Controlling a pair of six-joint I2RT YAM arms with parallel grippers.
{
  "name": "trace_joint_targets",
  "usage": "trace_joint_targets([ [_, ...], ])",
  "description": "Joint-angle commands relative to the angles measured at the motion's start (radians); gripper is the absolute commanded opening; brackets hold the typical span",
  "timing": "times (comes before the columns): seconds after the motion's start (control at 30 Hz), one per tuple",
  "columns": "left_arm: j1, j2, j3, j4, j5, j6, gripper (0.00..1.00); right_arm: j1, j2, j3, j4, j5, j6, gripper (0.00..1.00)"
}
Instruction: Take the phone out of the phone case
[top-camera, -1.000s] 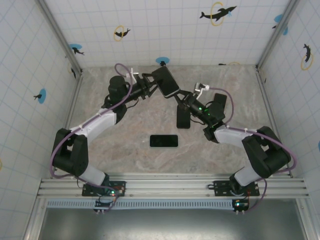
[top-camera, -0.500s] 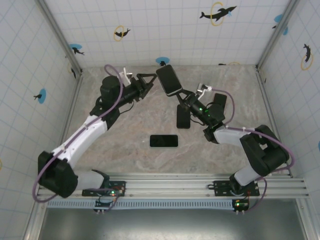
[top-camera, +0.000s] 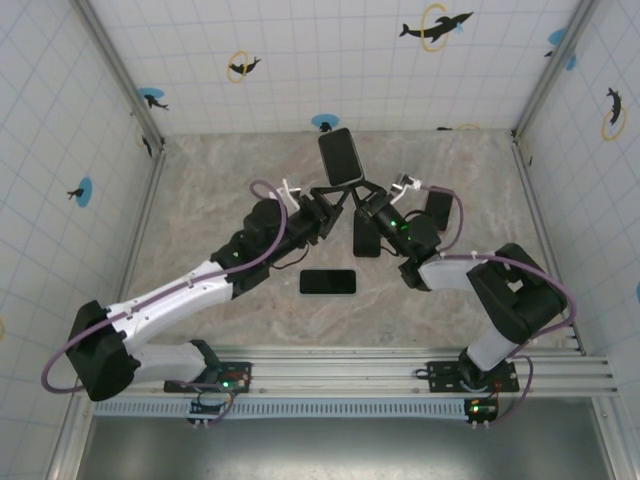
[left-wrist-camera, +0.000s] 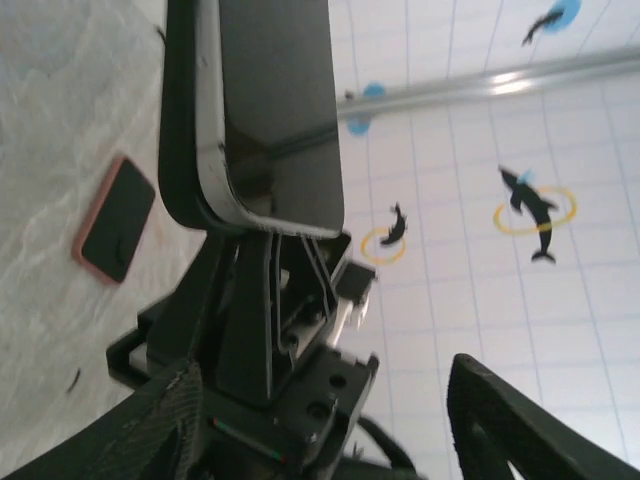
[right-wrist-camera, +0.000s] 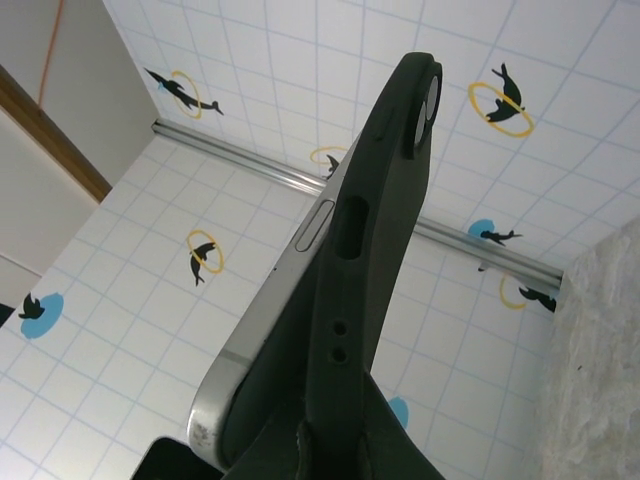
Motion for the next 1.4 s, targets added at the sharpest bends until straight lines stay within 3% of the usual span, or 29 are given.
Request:
trace_joint_targets([
  [0.0,-0.031,0.003,-0.021,0.111,-0.214,-0.099,0.65,0.018,0.002,-0.015,0.151,0.083,-0.044,0.00],
  [0.2,-0.056,0.055,-0.018,0.194,-0.292,-0.162,0.61,0.039,0.015,-0.026,0.189,0.133,-0.046,0.00],
  [0.37,-0.065,0.105,-0.019,0.289,-0.290,-0.205,0.57,0.050,0.015,-0.028,0.198,0.162,-0.048,0.00],
  [0.77,-0.066,0.146,0.009,0.313,-0.293,-0.223,0.48,0.057,0.018,-0.042,0.222,0.174,-0.039,0.00],
  [1.37,-0.065,0.189,0.004,0.345,-0.302,-0.247,0.47,0.063,0.018,-0.055,0.266,0.163,-0.033,0.00],
])
